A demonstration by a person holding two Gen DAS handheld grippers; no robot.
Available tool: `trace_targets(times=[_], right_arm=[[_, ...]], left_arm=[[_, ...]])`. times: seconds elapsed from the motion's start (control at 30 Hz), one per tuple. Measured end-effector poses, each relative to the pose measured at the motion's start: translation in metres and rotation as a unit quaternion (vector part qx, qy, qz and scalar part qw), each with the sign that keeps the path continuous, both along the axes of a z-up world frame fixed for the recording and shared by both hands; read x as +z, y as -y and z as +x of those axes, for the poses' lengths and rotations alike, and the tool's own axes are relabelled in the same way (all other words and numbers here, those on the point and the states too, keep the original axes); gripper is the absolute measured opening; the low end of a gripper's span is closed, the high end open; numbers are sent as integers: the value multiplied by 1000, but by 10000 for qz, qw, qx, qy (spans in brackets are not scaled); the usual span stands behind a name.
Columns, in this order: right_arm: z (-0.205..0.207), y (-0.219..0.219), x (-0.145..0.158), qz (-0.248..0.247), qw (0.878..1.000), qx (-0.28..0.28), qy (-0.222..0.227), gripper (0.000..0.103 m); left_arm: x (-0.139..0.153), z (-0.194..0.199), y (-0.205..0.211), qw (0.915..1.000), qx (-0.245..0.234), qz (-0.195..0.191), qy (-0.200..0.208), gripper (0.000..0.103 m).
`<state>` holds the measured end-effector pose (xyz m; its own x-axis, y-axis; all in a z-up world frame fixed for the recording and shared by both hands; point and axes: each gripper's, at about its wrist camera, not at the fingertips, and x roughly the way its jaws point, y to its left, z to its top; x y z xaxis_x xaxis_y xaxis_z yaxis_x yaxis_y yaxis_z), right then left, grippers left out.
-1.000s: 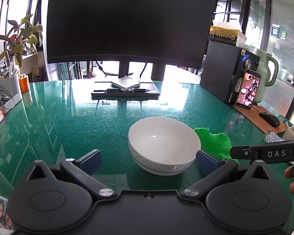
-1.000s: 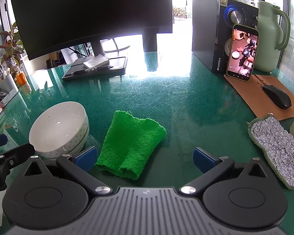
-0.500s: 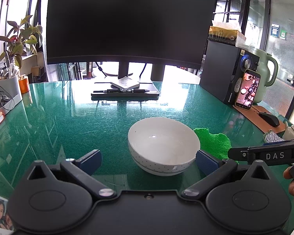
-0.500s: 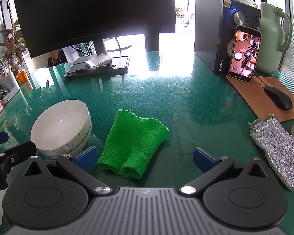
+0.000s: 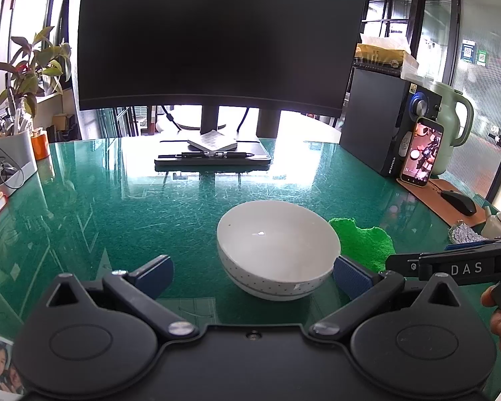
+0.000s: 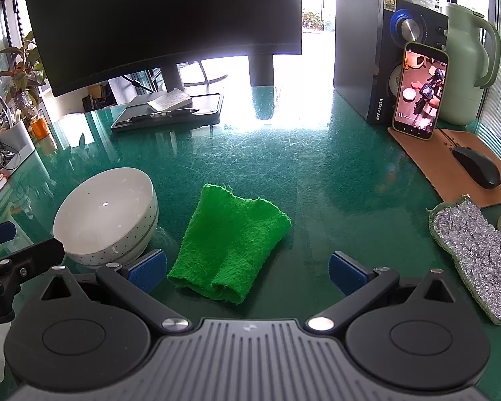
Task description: Clean bowl
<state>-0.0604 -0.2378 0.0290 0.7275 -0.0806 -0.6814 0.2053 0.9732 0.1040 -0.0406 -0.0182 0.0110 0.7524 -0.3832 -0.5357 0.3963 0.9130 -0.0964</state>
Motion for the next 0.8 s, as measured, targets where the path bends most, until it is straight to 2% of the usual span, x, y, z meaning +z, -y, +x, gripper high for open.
trace_targets(times=[0.8], right_arm=[[0, 0, -1, -8, 10000, 10, -15, 103]], left_arm=[[-1, -2, 1, 10000, 20, 9, 19, 103]])
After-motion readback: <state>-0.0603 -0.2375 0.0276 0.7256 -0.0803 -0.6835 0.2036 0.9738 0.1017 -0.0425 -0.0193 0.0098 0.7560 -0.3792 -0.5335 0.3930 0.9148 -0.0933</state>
